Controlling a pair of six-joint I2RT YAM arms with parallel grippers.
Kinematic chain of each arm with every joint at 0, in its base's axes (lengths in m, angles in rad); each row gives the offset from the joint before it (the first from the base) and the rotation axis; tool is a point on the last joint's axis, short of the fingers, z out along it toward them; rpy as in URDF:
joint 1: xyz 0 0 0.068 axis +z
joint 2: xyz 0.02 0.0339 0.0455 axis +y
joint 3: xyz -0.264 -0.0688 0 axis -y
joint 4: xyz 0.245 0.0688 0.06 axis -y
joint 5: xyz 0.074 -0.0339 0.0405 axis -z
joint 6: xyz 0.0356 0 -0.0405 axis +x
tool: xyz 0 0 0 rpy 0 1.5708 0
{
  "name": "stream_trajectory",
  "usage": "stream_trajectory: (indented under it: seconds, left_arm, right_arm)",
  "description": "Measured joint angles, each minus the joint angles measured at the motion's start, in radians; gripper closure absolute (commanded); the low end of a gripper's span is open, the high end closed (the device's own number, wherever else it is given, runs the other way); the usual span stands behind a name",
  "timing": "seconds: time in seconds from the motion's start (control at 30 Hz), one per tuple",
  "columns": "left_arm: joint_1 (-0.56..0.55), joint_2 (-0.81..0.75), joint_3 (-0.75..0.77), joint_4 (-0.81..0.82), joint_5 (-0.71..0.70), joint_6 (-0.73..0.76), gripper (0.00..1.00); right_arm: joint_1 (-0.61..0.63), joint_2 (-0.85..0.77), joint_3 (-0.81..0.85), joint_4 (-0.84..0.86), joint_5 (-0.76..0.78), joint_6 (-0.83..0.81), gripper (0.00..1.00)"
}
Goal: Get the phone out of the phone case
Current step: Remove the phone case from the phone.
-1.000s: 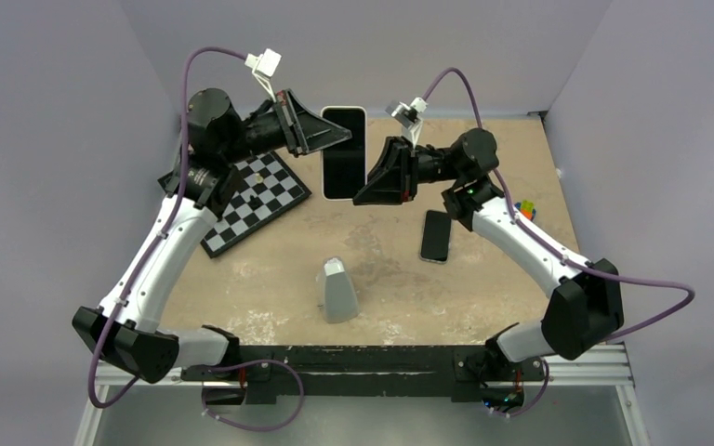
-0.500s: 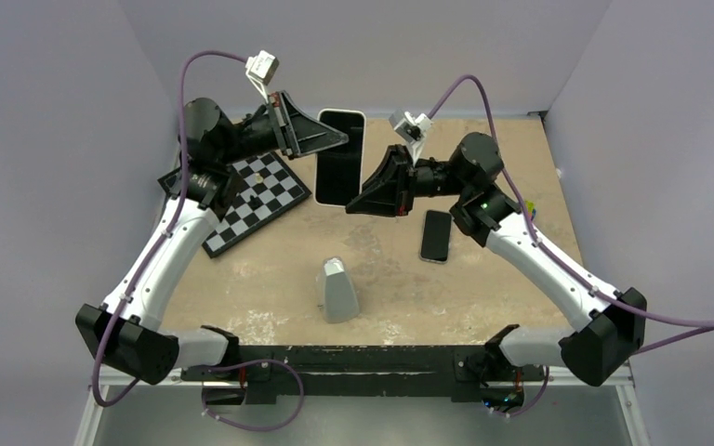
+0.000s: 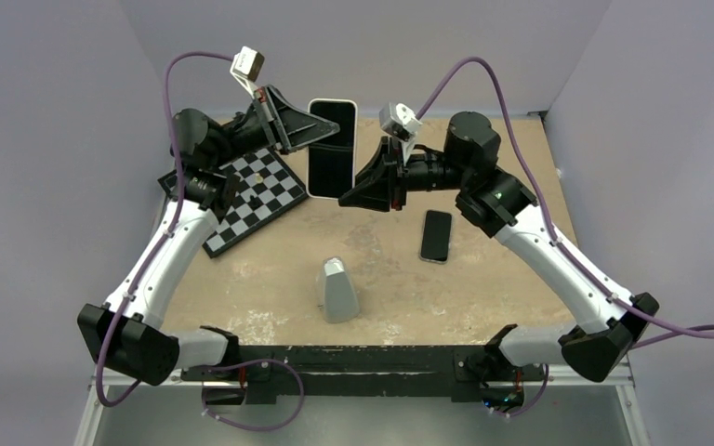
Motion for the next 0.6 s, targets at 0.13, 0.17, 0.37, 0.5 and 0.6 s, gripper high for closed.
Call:
stream_trajectory:
  seconds: [0.13,0.17,0.37,0.5,0.6]
  left_arm:
    - [0.003,0.000,-0.010,0.020,-0.005,-0.021,1.00]
    - [0.004,0.000,-0.013,0.026,-0.009,-0.026,1.00]
    - [0.004,0.008,-0.023,0.061,-0.011,-0.039,1.00]
    - [0.004,0.018,-0.026,0.093,-0.010,-0.055,1.00]
    - [0.004,0.027,-0.028,0.124,-0.004,-0.075,1.00]
  right_arm:
    - [0.016,0.007,0.046,-0.082,0.037,-0.081,1.00]
    - [0.019,0.010,0.056,-0.099,0.046,-0.096,1.00]
    - [0.028,0.021,0.100,-0.187,0.080,-0.180,1.00]
    - [0.028,0.030,0.121,-0.216,0.080,-0.222,1.00]
    - [0.029,0.030,0.127,-0.226,0.078,-0.253,1.00]
